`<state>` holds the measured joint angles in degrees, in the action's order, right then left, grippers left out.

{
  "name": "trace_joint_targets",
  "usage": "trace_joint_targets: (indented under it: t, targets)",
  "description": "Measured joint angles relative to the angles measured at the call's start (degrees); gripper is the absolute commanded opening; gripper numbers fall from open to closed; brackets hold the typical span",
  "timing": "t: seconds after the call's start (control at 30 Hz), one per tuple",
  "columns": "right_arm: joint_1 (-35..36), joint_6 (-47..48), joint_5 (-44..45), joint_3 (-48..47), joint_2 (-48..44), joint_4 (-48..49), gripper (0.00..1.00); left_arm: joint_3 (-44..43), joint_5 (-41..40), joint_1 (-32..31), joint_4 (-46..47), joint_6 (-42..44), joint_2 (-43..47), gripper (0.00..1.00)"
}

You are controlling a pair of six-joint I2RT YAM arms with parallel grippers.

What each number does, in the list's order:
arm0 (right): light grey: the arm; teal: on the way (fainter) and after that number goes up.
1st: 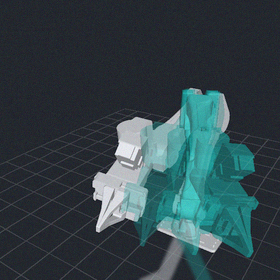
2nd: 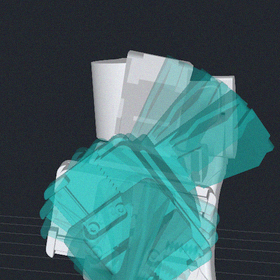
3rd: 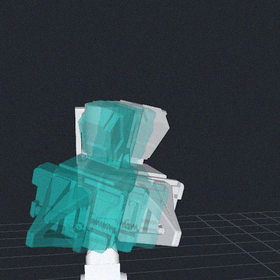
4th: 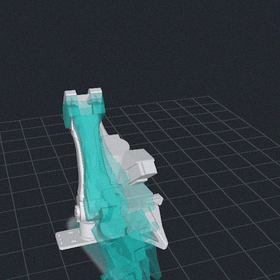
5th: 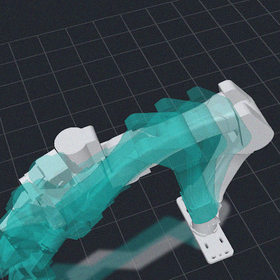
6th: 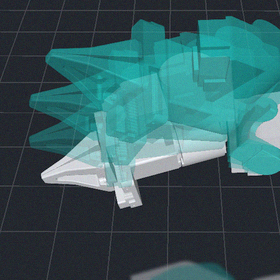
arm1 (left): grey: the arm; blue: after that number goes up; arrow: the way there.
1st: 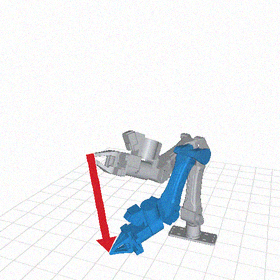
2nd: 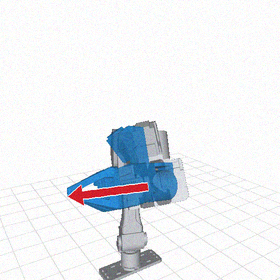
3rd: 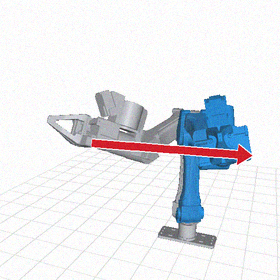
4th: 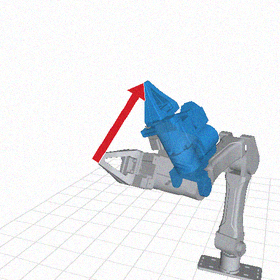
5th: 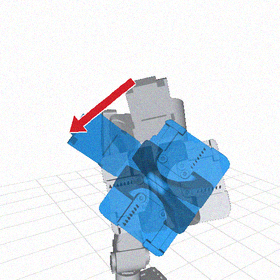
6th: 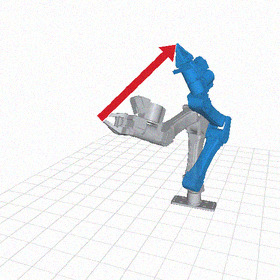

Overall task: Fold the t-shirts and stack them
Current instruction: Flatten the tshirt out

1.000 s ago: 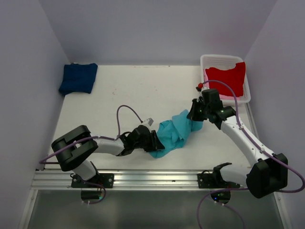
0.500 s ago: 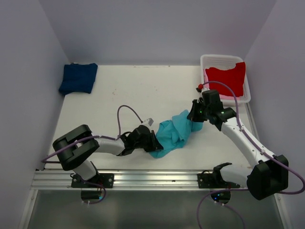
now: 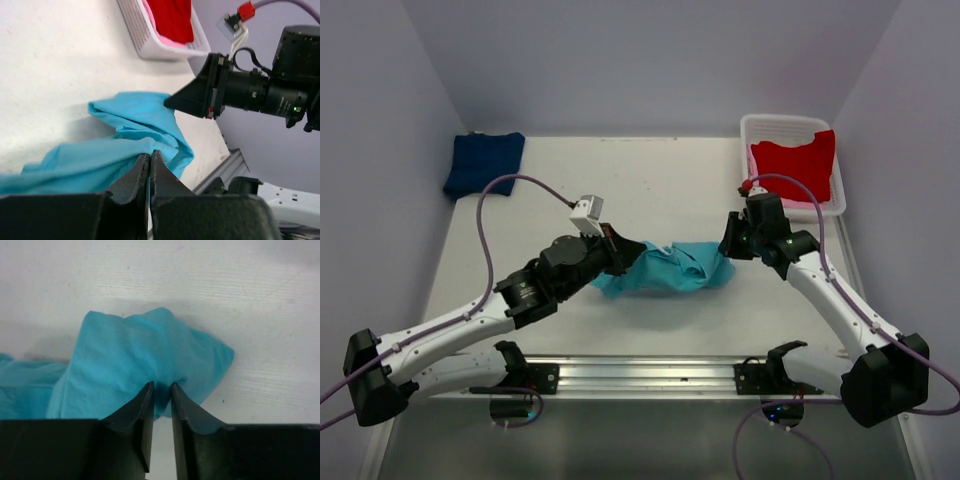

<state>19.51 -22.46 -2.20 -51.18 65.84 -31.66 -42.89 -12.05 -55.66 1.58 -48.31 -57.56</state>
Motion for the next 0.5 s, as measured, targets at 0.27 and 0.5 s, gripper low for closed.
trace_joint_targets:
  t: [0.27, 0.5]
  targets:
    - [0.00, -1.51, 5.40, 1.09, -4.35, -1.01, 0.35, -4.48, -9.03, 0.00, -13.49, 6.21, 4.63, 0.00]
    - [0.00, -2.78, 10.14, 1.95, -1.38, -0.76, 0.43, -4.46, -10.34, 0.02, -20.17, 6.56, 4.63, 0.00]
